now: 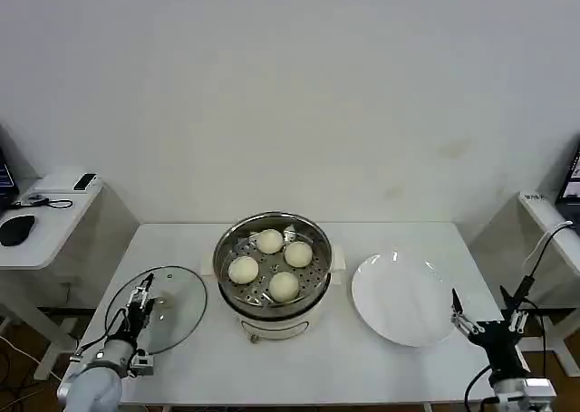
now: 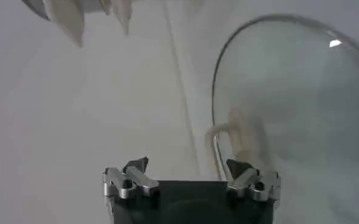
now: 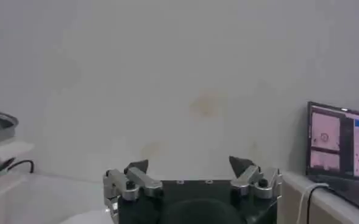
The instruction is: Take steamed baozi put them in steamer then cover it.
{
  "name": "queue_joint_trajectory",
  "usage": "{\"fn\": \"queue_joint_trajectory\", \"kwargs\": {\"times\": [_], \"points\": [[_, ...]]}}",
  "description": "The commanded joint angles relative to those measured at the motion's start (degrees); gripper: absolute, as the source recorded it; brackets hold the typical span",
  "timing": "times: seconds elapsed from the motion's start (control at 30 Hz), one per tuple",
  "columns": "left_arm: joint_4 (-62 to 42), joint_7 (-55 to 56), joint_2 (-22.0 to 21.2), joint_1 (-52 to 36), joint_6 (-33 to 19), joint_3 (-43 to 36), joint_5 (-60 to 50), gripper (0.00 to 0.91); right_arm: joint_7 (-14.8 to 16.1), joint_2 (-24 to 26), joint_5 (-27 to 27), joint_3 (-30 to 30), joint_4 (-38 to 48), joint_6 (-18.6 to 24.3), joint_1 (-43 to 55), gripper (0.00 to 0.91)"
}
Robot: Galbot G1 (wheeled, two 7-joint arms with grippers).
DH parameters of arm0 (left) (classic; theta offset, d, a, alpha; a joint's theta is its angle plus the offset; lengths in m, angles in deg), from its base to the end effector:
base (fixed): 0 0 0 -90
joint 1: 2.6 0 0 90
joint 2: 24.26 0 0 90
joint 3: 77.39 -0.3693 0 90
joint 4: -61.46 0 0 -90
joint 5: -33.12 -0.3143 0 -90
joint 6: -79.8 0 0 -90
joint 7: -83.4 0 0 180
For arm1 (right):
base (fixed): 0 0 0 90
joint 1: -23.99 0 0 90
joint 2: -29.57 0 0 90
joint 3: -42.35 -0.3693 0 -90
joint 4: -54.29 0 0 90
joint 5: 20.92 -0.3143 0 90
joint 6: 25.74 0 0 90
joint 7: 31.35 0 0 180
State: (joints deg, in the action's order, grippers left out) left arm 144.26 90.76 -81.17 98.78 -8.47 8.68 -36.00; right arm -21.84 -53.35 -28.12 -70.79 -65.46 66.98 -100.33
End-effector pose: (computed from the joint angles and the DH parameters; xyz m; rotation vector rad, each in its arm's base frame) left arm 0.2351 0.2052 -0.4085 -0.2330 -1.8686 -2.3363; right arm 0.0953 -0.1327 -0.3054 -0.1710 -3.1159 0.3110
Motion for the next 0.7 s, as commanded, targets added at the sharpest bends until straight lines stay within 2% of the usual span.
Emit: {"fn": "queue_joint_trajectory", "kwargs": {"times": [0.03,0.43,0.7], "points": [[-4.32,0.31,-0.22,-3.27,-0.06,-1.09,-0.20,0.000,0.02,-0.36,0.35,0.16,0.10,0.28,-0.49,0.907],[-5.49,1.67,-0.94,-3.59,-0.50,-0.04,-1.02,0.000,0.22,-0.33,0.71,1.05,0.24,0.50,-0.35,0.907],[-4.24,2.09,-1.12,-3.17,-2.55,1.66,-1.29,0.000,0.58,0.20,0.57,1.29,-0.01,0.96,-0.56,0.907]]}}
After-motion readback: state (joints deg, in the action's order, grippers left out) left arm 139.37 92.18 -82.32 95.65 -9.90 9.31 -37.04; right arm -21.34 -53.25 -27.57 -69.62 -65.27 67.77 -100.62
